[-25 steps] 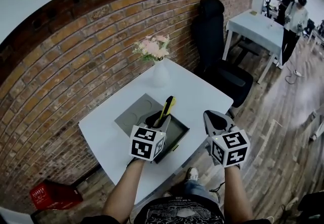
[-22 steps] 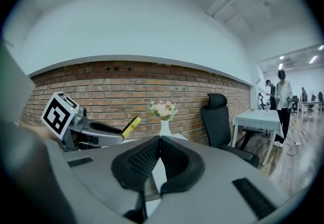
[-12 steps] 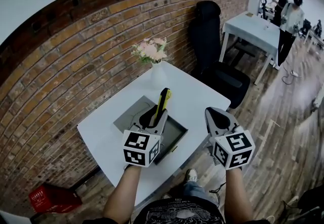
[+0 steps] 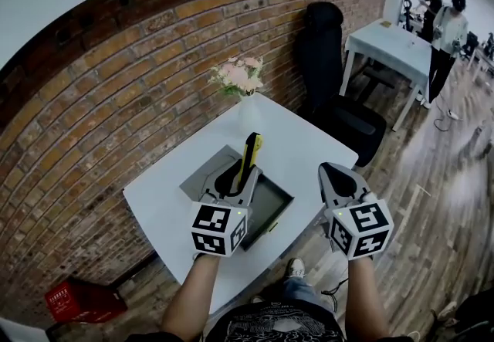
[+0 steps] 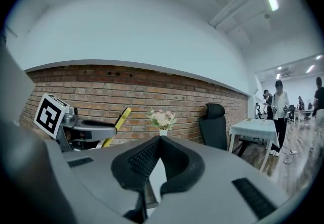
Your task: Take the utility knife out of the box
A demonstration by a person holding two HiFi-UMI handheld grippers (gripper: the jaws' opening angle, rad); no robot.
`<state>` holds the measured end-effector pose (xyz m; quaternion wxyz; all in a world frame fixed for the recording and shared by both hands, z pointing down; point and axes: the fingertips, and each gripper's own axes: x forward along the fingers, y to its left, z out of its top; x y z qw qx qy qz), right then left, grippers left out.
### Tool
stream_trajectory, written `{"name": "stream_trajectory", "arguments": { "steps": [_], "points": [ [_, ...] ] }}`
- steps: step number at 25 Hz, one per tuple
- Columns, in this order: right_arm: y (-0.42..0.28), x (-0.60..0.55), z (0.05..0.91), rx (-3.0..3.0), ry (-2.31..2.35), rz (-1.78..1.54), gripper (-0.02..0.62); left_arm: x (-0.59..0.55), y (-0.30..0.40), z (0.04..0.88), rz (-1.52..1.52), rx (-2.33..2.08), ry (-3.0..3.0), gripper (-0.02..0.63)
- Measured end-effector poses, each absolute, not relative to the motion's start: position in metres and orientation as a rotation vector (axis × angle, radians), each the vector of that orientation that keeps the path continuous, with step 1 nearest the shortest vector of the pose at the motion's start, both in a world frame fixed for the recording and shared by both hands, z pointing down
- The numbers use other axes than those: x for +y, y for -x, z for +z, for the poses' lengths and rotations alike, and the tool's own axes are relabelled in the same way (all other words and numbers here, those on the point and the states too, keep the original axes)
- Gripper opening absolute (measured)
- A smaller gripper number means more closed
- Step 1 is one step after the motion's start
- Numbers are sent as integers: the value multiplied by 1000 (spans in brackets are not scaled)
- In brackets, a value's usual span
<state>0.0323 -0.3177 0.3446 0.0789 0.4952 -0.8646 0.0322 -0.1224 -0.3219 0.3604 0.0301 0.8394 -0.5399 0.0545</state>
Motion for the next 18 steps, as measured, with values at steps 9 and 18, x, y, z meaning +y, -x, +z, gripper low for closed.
{"name": "stream_trajectory", "arguments": {
  "steps": [9,18],
  "points": [
    [-23,-318,344,-2596,-1462,93,18,-321,132,361,167,-1675,-2572,127],
    [-22,-318,344,-2596,-1456,91,18,-320,135,364,174,-1683,-2560,127]
  ]
}}
